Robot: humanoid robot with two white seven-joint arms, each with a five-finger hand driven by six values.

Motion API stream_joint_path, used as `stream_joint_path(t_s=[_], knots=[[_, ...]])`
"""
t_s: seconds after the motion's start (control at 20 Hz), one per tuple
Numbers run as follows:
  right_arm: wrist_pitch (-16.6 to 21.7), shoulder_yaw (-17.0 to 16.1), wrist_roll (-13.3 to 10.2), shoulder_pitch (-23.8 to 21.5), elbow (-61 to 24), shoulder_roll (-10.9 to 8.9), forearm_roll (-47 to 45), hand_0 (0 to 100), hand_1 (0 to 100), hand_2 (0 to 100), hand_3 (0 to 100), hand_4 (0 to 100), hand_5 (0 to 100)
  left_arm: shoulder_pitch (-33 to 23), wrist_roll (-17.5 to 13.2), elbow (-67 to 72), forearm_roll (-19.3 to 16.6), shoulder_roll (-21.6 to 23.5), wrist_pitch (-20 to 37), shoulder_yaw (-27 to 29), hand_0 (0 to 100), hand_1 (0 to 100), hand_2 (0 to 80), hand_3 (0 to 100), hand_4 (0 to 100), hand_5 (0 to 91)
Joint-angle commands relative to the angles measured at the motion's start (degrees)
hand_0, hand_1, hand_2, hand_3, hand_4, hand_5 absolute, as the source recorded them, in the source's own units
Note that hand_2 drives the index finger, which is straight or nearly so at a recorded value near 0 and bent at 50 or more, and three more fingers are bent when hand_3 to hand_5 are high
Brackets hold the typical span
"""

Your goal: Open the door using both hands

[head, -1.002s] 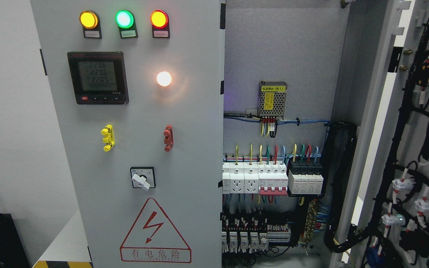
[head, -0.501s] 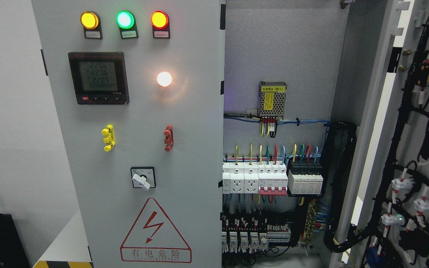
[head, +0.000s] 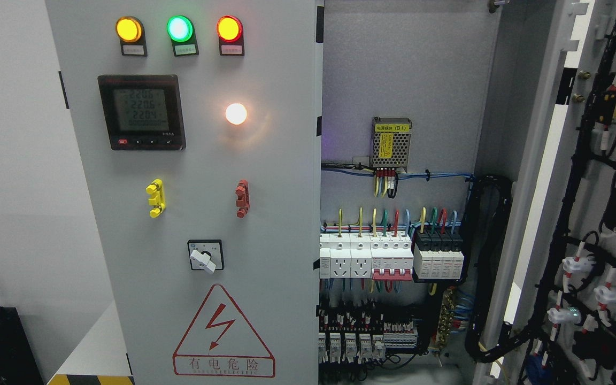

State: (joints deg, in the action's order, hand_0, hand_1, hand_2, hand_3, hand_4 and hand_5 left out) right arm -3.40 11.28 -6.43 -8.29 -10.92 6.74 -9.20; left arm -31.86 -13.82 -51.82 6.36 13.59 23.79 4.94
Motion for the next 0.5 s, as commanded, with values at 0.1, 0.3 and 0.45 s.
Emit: stream_joint_path(t_s=[0.1,0.3,0.45], knots=[[-0.03,-0.03,0.02,-1.29,-0.33,-0.06,0.05,12,39,0,0,0,0,17.88,0.9,50.23,-2.75,-11.3,-5.4,-5.47,12,39,0.0,0,0,0.0],[-0.03,-0.03,0.02,-1.3,-0.25,-0.15,0.05,12,39,0,0,0,0,23.59,1.95,54.45,-2.84,-13.94,-14.46,-5.03,12,39,0.0,0,0,0.0],[-0.03,-0.03,0.02,-1.56,-0.42,-0.06,0.05,12,39,0,0,0,0,26.93,1.96,57.35,-3.02,-15.0,-16.75,-4.94,12,39,0.0,0,0,0.0]])
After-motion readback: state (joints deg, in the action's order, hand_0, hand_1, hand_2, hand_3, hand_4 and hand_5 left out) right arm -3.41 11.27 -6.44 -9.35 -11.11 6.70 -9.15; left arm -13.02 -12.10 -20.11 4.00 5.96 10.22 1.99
